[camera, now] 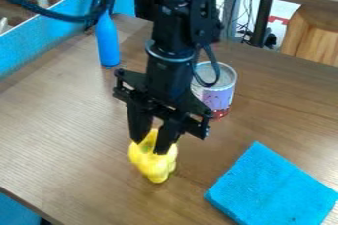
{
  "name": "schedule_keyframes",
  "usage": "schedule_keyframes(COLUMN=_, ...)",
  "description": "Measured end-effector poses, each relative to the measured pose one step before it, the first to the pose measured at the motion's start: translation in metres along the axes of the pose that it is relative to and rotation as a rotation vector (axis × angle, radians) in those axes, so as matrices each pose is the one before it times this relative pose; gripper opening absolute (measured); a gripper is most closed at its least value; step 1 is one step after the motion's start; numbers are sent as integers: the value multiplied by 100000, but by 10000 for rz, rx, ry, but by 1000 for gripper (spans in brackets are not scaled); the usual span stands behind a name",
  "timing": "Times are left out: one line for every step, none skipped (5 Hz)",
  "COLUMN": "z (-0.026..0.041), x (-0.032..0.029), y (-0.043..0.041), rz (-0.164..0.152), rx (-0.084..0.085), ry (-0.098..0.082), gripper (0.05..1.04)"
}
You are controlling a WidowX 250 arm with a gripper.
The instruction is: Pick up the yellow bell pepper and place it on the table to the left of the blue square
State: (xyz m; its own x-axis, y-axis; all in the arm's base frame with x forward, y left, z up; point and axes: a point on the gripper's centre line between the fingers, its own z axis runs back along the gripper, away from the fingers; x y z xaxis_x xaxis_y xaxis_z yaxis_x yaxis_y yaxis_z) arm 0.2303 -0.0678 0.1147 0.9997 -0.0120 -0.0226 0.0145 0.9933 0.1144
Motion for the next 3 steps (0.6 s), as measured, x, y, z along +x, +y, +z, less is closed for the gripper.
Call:
schedule_keyframes(z=-216, x=-171, y=134, rz=-29, rx=74, ry=36, gripper=929)
schedule_keyframes(z=1516, x=-407, y=468, rz=50, rx=-120, ry=-404, gripper=1011)
schedule_keyframes(z=3039, x=-825, y=2080, rz=541, rx=-280, ry=-597, gripper=1007)
